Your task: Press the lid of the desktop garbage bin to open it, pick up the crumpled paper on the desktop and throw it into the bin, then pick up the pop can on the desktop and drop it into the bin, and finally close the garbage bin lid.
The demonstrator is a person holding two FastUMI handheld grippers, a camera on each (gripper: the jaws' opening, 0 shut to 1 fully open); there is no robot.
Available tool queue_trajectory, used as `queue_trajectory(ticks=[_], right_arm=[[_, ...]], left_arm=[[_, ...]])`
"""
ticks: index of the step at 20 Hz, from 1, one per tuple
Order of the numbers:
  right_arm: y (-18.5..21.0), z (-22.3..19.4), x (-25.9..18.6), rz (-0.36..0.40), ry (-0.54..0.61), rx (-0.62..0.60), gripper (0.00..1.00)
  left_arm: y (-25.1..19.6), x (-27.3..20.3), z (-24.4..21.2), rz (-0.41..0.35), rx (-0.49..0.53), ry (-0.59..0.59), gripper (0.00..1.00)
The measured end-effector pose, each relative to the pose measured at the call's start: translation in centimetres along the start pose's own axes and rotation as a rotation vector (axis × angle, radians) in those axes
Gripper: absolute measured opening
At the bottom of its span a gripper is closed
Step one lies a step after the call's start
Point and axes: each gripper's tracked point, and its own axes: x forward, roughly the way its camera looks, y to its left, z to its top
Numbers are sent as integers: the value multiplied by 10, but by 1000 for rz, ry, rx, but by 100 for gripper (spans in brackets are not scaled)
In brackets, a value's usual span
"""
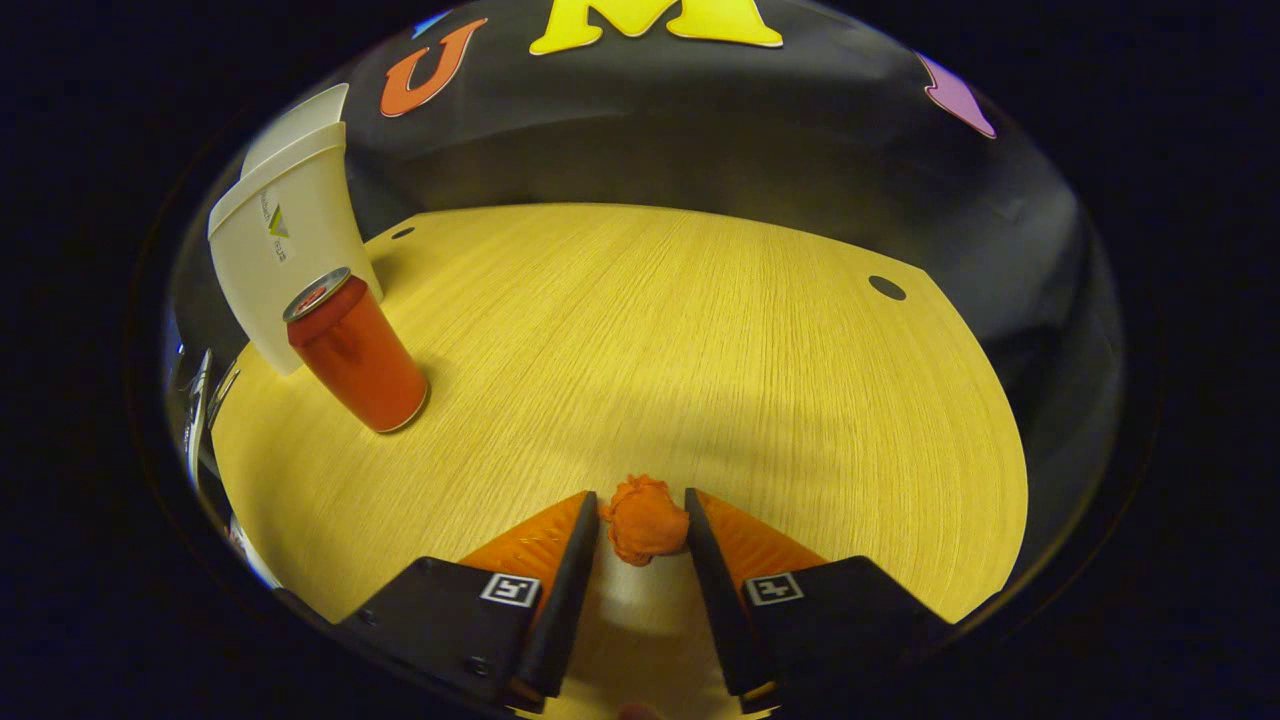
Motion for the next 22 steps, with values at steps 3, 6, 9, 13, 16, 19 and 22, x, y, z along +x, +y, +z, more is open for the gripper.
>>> queue_trajectory(ticks=[3, 6, 9, 13, 16, 19, 22], right_arm=[[2, 0, 1, 7, 0, 20, 51], [-3, 4, 2, -14, -18, 9, 39], [-1, 1, 1, -23, -9, 0, 26], [4, 3, -6, -8, 1, 3, 17], [13, 27, -31, -4, -59, 15, 17], [26, 63, -61, 7, -145, 23, 19], [36, 101, -96, 10, -238, 27, 19]], left_arm=[[3, 0, -1, 9, -5, 4, 96], [6, 0, 3, 11, -6, -5, 96], [9, 0, 5, 14, 1, -11, 96], [16, -1, 5, 20, -8, -12, 96], [24, -3, 6, 25, -34, -14, 96], [32, -1, 7, 27, -64, -20, 96], [41, -2, 8, 25, -60, -29, 97]])
